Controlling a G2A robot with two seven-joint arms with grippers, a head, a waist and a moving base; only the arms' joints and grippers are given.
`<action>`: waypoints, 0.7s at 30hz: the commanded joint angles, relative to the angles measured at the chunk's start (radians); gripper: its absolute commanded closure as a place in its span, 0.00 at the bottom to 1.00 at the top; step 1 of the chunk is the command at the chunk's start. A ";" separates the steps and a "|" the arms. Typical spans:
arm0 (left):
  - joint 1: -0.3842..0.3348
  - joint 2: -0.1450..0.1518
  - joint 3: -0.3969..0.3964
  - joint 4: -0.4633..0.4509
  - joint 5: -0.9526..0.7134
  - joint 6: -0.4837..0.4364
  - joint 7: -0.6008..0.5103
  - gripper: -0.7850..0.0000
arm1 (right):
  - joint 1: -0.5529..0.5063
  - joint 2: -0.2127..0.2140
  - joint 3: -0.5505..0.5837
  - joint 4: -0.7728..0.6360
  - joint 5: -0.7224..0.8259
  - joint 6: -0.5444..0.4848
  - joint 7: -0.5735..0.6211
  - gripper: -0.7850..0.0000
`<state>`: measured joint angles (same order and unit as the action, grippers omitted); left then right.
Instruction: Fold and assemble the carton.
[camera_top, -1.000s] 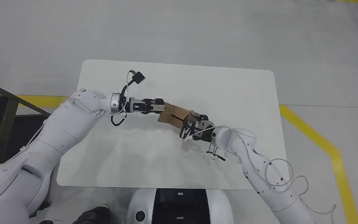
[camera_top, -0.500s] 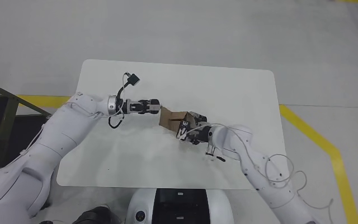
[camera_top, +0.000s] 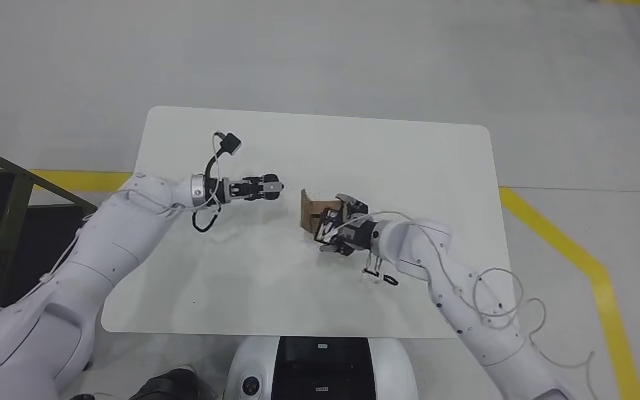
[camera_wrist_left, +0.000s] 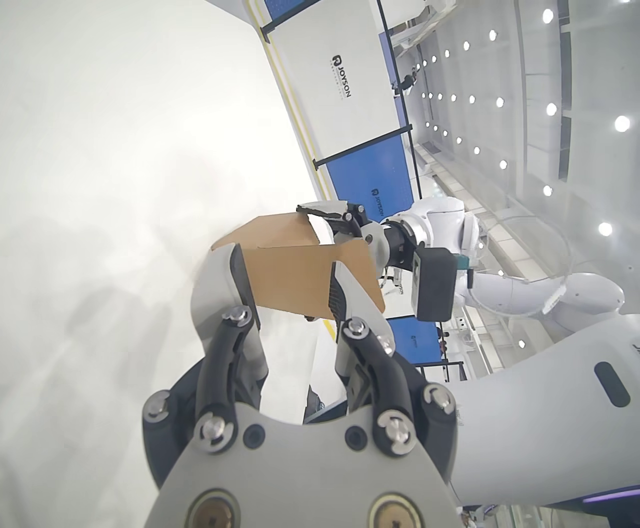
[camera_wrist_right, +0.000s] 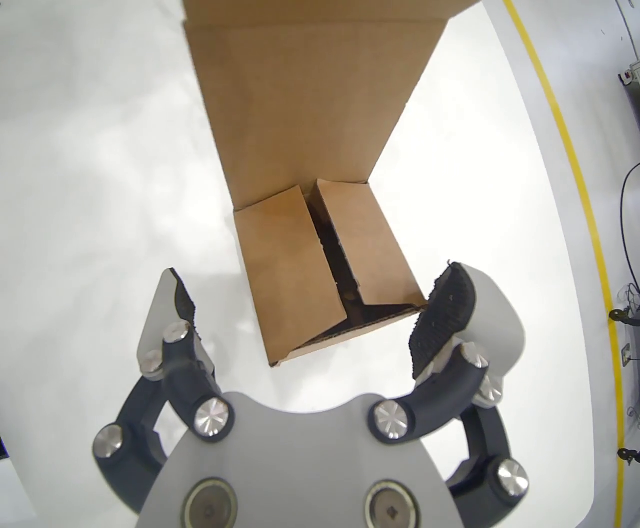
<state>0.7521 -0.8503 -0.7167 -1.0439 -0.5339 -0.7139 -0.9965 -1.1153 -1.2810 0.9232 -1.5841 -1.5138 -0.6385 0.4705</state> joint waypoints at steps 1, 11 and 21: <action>0.004 0.001 -0.009 -0.008 0.002 0.007 -0.013 0.60 | -0.005 0.002 0.014 0.017 0.013 0.005 -0.033 0.00; 0.021 -0.003 -0.040 -0.028 0.019 0.028 -0.048 0.58 | 0.015 0.004 0.024 0.106 0.047 -0.022 -0.131 0.00; 0.021 -0.007 -0.065 -0.051 0.051 0.067 -0.084 0.55 | 0.013 0.038 0.104 0.214 0.002 -0.174 -0.383 0.00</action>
<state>0.7735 -0.8571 -0.7783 -1.0921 -0.4872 -0.6516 -1.0765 -1.1067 -1.2462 1.0233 -1.3946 -1.5023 -0.7938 0.1256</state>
